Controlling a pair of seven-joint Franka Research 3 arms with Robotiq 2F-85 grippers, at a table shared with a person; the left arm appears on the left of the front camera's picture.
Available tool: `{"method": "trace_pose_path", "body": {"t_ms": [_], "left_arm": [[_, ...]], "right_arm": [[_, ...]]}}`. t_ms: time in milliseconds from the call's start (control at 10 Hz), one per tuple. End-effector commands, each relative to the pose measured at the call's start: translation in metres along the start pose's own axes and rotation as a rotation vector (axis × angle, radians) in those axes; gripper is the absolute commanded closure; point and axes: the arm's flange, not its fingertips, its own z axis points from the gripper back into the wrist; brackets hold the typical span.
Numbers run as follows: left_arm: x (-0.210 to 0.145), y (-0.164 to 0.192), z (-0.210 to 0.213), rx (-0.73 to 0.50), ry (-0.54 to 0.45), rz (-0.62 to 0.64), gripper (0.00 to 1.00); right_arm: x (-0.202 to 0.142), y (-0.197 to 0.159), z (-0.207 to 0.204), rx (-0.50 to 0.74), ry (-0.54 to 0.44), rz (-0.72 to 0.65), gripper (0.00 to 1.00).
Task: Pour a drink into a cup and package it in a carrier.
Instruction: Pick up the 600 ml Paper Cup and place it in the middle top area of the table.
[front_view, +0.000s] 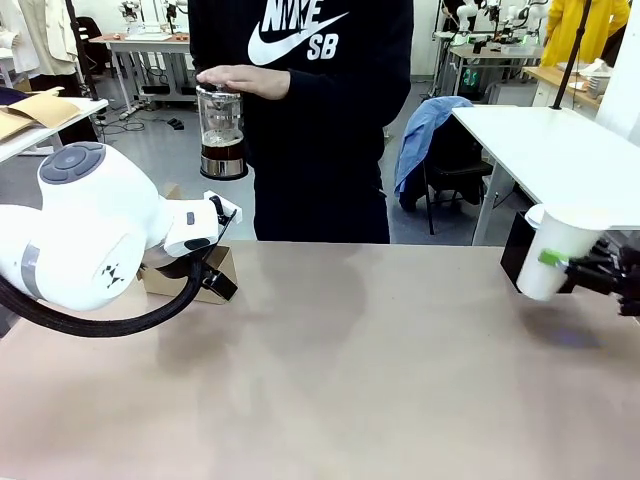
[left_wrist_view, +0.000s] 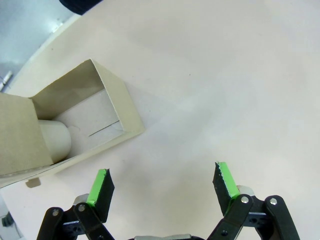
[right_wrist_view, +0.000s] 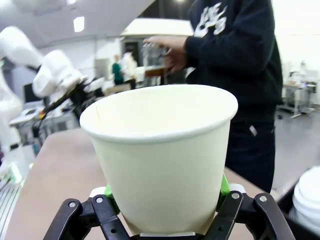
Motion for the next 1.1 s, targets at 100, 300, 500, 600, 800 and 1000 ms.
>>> {"method": "trace_pose_path", "body": {"t_ms": [100,300,500,600,800,1000], "left_arm": [[0.0,0.001,0.0,-0.001,0.0,0.002,0.0],[0.0,0.001,0.0,-0.001,0.0,0.002,0.0],[0.0,0.001,0.0,-0.001,0.0,0.002,0.0],[0.0,0.001,0.0,-0.001,0.0,0.002,0.0],[0.0,0.001,0.0,-0.001,0.0,0.002,0.0],[0.0,0.001,0.0,-0.001,0.0,0.002,0.0]], "right_arm": [[0.05,0.027,-0.091,-0.084,0.033,0.015,0.19],[0.06,0.009,-0.159,-0.126,0.04,0.008,0.19],[0.048,-0.024,-0.22,-0.184,0.04,0.027,0.19],[0.036,-0.039,-0.24,-0.205,0.03,0.038,0.19],[0.009,-0.059,-0.267,-0.198,0.021,0.06,0.19],[-0.027,-0.075,-0.284,-0.187,0.07,0.061,0.19]]}}
